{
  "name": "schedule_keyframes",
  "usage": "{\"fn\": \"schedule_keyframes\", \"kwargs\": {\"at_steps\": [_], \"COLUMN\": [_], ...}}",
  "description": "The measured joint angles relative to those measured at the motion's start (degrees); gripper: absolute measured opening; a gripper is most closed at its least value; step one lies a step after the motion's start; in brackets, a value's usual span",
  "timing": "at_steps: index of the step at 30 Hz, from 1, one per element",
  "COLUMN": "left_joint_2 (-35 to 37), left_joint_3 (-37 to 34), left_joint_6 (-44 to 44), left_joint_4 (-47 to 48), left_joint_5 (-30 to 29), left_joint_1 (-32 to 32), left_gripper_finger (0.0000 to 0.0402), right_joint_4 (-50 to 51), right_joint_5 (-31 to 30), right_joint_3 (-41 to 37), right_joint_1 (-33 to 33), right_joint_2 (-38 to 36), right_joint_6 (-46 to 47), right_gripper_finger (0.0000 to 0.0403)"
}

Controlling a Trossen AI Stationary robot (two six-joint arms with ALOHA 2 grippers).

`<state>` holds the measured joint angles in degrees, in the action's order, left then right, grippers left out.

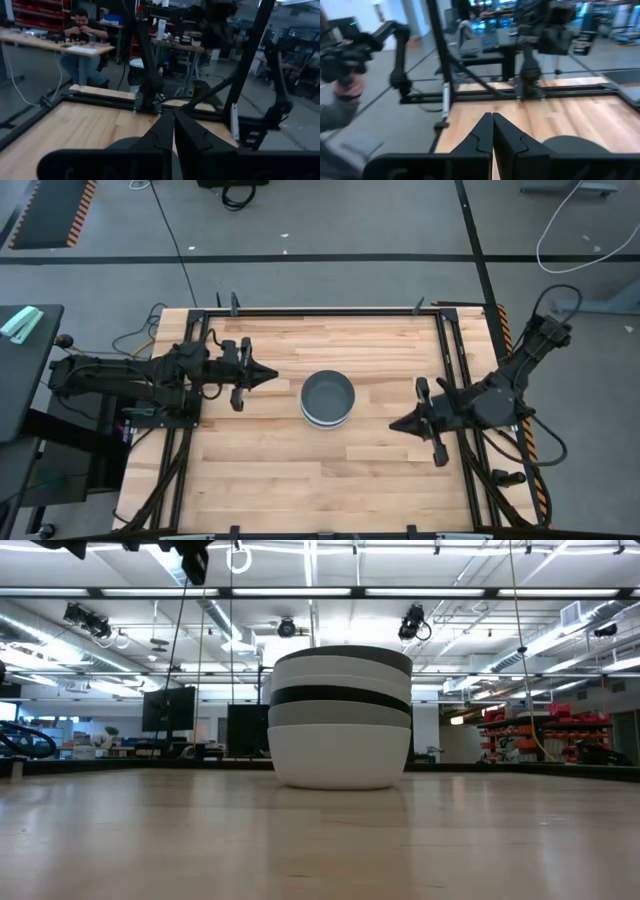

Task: Nest bowls inside each other
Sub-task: Return to Home Position

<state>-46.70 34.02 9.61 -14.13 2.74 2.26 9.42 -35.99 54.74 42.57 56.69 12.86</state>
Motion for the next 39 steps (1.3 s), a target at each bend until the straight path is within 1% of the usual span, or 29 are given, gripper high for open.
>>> {"fn": "schedule_keyframes", "kwargs": {"at_steps": [3,7,10,12,15,16,18,20,23,25,28,30,32,37,39], "left_joint_2": [-0.01,-0.01,-0.02,-0.02,-0.02,-0.02,-0.04,-0.08,-0.09,-0.13,-0.13,-0.15,-0.13,-0.13,0.14], "left_joint_3": [0.00,0.00,0.00,0.00,0.00,0.00,0.00,-0.02,-0.02,-0.02,-0.02,-0.18,-1.84,-10.03,-12.73], "left_joint_6": [1.66,0.05,-0.13,0.21,0.26,0.26,0.26,0.23,-0.12,-0.31,-1.45,-2.21,-2.63,-1.29,-1.05], "left_joint_4": [-0.08,0.54,1.21,2.32,4.04,4.74,6.59,7.55,7.09,6.07,5.01,4.85,1.94,-11.41,-13.91], "left_joint_5": [-0.04,-0.03,0.14,1.52,5.65,6.85,7.46,7.59,7.50,6.75,4.37,1.81,-0.22,-0.91,-0.97], "left_joint_1": [-0.24,-0.25,-0.26,-0.24,-0.38,-0.70,-1.93,-3.37,-5.91,-7.35,-9.64,-11.18,-12.54,-13.66,-13.17], "left_gripper_finger": [0.0018,0.0024,0.0030,0.0033,0.0036,0.0036,0.0036,0.0033,0.0028,0.0025,0.0023,0.0025,0.0029,0.0036,0.0035], "right_joint_4": [1.42,1.75,3.86,5.30,3.68,2.45,-2.39,-10.05,-24.35,-32.46,-41.23,-43.49,-43.90,-44.36,-43.61], "right_joint_5": [1.48,2.23,3.79,5.74,6.46,6.45,6.45,6.71,8.52,10.19,11.22,11.24,11.23,11.21,11.23], "right_joint_3": [0.00,0.00,0.00,-0.11,-1.07,-1.69,-4.11,-7.64,-14.16,-17.99,-21.88,-23.13,-23.63,-23.67,-23.67], "right_joint_1": [0.95,1.86,2.72,3.47,5.02,5.80,7.71,9.90,13.96,16.49,20.25,22.41,23.97,25.39,25.53], "right_joint_2": [0.02,0.02,0.15,0.46,0.88,0.90,0.92,0.81,0.06,-0.83,-2.73,-4.28,-5.87,-9.63,-11.51], "right_joint_6": [0.04,6.09,6.96,7.20,9.73,10.06,9.91,8.51,4.06,1.19,-2.66,-4.95,-6.55,-9.10,-9.84], "right_gripper_finger": [0.0011,0.0011,0.0011,0.0011,0.0011,0.0011,0.0011,0.0011,0.0011,0.0011,0.0011,0.0011,0.0011,0.0012,0.0012]}}
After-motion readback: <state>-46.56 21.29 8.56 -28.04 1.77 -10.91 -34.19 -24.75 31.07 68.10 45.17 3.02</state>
